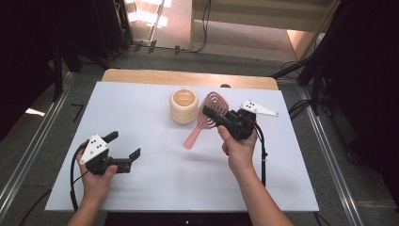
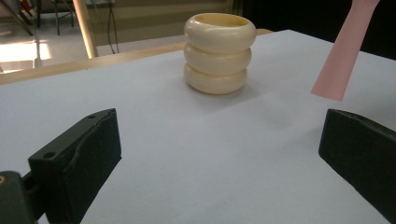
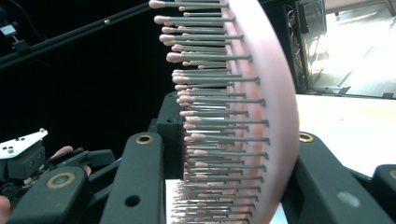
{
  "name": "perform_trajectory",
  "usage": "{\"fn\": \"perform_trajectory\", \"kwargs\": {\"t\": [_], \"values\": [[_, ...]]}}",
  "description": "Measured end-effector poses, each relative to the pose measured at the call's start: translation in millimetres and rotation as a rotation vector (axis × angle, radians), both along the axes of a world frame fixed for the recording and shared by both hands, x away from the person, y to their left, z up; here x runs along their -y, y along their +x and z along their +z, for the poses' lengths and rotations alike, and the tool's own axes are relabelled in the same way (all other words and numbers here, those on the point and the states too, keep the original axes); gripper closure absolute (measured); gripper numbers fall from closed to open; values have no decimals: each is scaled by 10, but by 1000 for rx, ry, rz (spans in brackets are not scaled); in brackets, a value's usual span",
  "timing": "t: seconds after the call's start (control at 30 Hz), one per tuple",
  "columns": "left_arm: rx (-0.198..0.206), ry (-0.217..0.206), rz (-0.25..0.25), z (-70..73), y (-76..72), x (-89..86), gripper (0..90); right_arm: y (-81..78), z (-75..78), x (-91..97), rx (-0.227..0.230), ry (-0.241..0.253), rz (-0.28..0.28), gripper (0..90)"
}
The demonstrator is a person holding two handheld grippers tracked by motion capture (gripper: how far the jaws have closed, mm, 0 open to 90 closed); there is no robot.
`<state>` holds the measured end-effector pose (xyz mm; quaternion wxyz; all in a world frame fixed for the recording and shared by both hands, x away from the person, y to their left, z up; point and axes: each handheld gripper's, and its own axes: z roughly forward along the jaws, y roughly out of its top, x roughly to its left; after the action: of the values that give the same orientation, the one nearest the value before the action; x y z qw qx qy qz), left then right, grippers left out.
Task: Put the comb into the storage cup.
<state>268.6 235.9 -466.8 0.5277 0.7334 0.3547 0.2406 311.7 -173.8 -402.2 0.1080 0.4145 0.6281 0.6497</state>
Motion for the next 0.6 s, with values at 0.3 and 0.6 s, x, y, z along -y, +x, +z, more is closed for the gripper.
{"fn": "perform_trajectory", "kwargs": {"t": [0.3, 0.6], "values": [[1, -2, 19, -40, -49, -172, 0, 36, 23, 28, 11, 2, -7, 617], [27, -14, 49, -48, -107, -326, 0, 78, 23, 76, 20, -2, -11, 618]]}}
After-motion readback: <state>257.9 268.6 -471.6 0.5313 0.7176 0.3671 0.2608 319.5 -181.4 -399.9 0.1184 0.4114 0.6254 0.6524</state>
